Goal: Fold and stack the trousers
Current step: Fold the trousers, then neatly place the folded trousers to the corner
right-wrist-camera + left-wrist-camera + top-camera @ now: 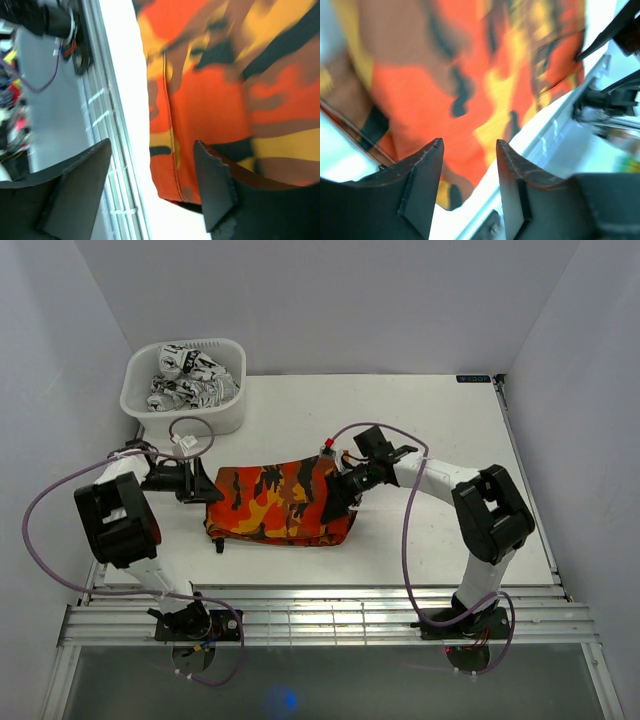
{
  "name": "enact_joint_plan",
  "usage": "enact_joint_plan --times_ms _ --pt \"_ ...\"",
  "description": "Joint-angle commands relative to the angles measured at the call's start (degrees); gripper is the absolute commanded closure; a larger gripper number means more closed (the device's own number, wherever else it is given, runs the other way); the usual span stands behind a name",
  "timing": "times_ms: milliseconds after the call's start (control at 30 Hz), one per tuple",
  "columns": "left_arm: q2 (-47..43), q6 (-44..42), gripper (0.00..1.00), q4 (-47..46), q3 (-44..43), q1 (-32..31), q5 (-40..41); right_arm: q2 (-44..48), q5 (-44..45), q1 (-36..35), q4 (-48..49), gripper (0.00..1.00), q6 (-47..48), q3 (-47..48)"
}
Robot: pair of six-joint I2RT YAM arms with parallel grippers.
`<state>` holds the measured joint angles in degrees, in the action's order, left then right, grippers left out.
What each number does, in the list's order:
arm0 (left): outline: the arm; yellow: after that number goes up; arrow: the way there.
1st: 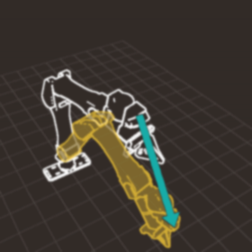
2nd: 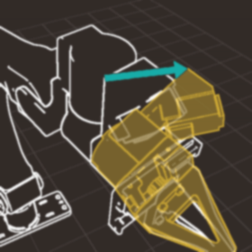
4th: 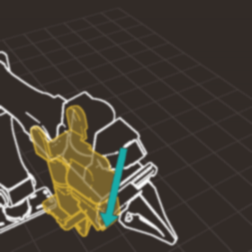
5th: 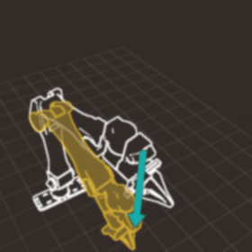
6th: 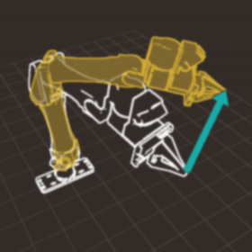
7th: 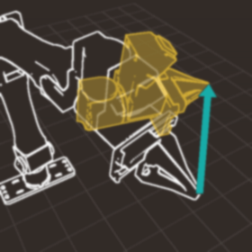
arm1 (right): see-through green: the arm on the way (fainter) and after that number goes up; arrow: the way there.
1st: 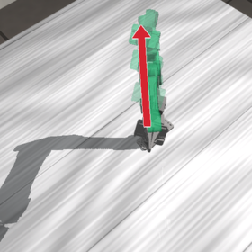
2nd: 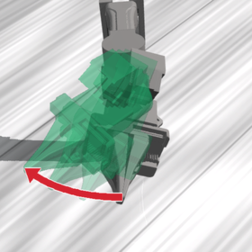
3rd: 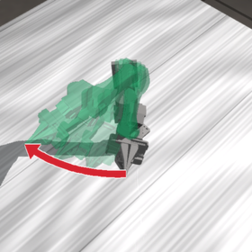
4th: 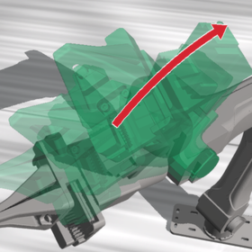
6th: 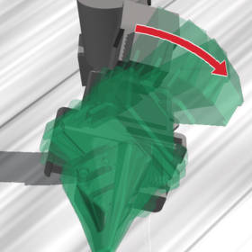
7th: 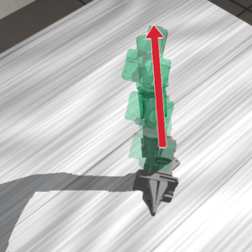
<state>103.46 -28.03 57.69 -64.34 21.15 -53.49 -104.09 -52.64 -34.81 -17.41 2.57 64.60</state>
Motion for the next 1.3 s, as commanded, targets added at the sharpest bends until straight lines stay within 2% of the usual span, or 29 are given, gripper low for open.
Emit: enact_joint_plan --times_ms 0,33,133,167,233,267,367,500,567,700,767,833,933,967,1000,1100,1267 --pt "-10.7 -0.8 0.4 -6.1 -3.2 0.2 -9.2 4.9 4.9 2.5 -3.4 0.26 2.8 8.7" --pt "-12.1 4.2 0.39 -11.3 -2.9 0.0 -9.7 3.7 5.8 2.8 -3.4 0.25 2.8 10.2" --pt "-13.0 12.0 0.36 -22.8 -0.7 -0.8 -9.3 -1.9 6.5 4.5 -3.4 0.24 2.3 15.7" --pt "-12.8 17.1 0.36 -25.8 0.2 -1.6 -7.0 -3.5 6.0 4.9 -3.2 0.23 1.8 16.8" --pt "-11.5 21.9 0.36 -33.1 2.9 -2.0 -5.9 -8.3 6.0 5.8 -1.2 0.23 0.1 19.2" --pt "-9.8 25.3 0.36 -34.9 3.7 -2.0 -4.2 -10.1 5.5 6.0 -0.2 0.23 -0.6 19.6" --pt "-5.1 27.4 0.37 -38.8 6.2 -2.1 -0.3 -16.6 5.9 6.4 1.4 0.23 -2.1 20.7" --pt "-0.6 27.4 0.37 -38.4 6.5 -2.1 6.3 -21.2 7.4 7.5 2.1 0.23 -2.1 18.7" --pt "0.9 27.4 0.37 -36.3 5.7 -2.2 6.3 -21.3 8.1 8.1 1.8 0.23 -1.1 17.1" --pt "-1.0 24.0 0.36 -31.9 2.6 -2.1 5.2 -15.7 11.8 8.4 -8.0 0.22 6.4 19.4" --pt "-5.4 22.1 0.33 -29.4 1.6 -2.1 5.4 -10.6 15.4 8.0 -12.5 0.2 8.9 23.7" --pt "-10.9 21.4 0.28 -26.9 -0.7 -2.1 8.3 -5.6 19.1 5.8 -17.2 0.19 11.4 26.4" --pt "-16.1 22.1 0.2 -25.2 -2.9 -2.1 12.9 0.1 27.3 -0.8 -17.9 0.19 13.1 27.0" --pt "-18.9 22.7 0.04 -24.7 -3.3 -2.1 15.0 1.2 31.2 -3.1 -17.4 0.18 13.3 26.2" --pt "-20.0 23.0 0.02 -24.2 -3.7 -2.0 15.9 2.0 32.8 -7.3 -16.7 0.18 13.5 23.9" --pt "-22.9 24.7 0.02 -21.2 -4.6 -2.1 17.0 1.7 37.5 -14.3 -14.2 0.17 11.9 21.9" --pt "-25.1 25.7 0.02 -18.4 -5.2 -2.1 17.9 -8.5 42.7 -18.3 -13.3 0.16 7.3 23.3"
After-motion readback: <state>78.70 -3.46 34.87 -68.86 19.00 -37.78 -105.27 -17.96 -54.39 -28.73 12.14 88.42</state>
